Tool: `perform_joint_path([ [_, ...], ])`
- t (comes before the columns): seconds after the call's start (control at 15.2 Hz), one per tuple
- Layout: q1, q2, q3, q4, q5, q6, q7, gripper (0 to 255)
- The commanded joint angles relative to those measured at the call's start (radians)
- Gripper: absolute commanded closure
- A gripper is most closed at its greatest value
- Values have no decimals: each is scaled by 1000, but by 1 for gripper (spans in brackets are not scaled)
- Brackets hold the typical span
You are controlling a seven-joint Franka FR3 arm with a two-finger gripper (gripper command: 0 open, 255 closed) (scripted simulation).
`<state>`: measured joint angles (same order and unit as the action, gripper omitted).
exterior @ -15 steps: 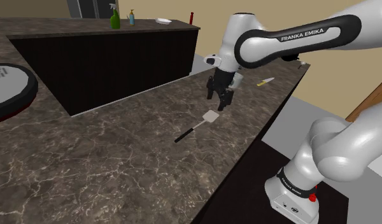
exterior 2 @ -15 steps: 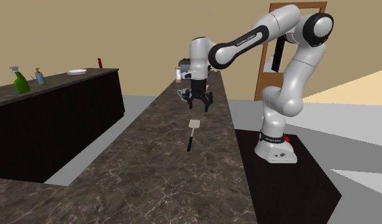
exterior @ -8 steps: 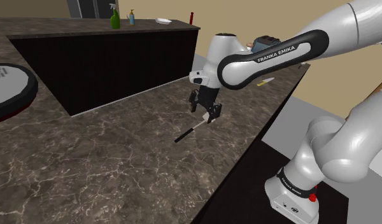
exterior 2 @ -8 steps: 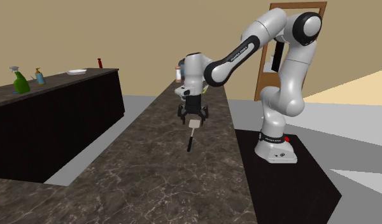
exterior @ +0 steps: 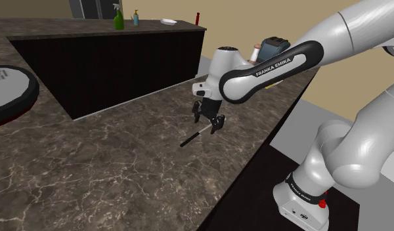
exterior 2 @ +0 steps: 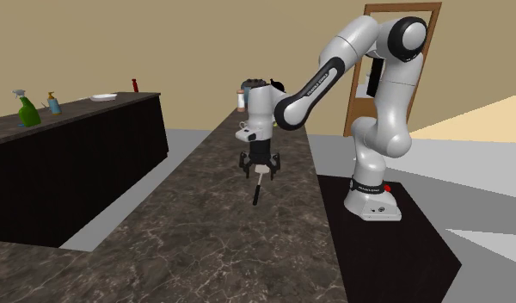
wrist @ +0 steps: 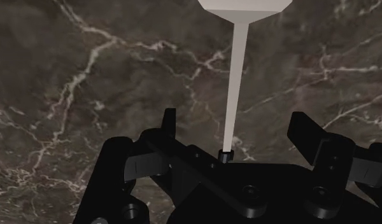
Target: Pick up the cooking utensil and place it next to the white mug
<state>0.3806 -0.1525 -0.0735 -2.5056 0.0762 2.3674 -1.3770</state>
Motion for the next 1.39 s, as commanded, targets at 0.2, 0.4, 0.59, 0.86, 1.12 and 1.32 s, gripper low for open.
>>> perform_joint_path([
  [0.2, 1, 1, 1, -3, 1, 5, 0, 0],
  [0.4, 1, 1, 1, -3, 1, 5, 0, 255],
  [0.59, 1, 1, 1, -3, 1, 5, 0, 255],
  [0.86, 1, 1, 1, -3, 1, 5, 0, 255],
  [1.12, 0, -18, 1, 8, -4, -25, 5, 255],
  [1.32, -2, -45, 2, 26, -9, -70, 10, 255],
])
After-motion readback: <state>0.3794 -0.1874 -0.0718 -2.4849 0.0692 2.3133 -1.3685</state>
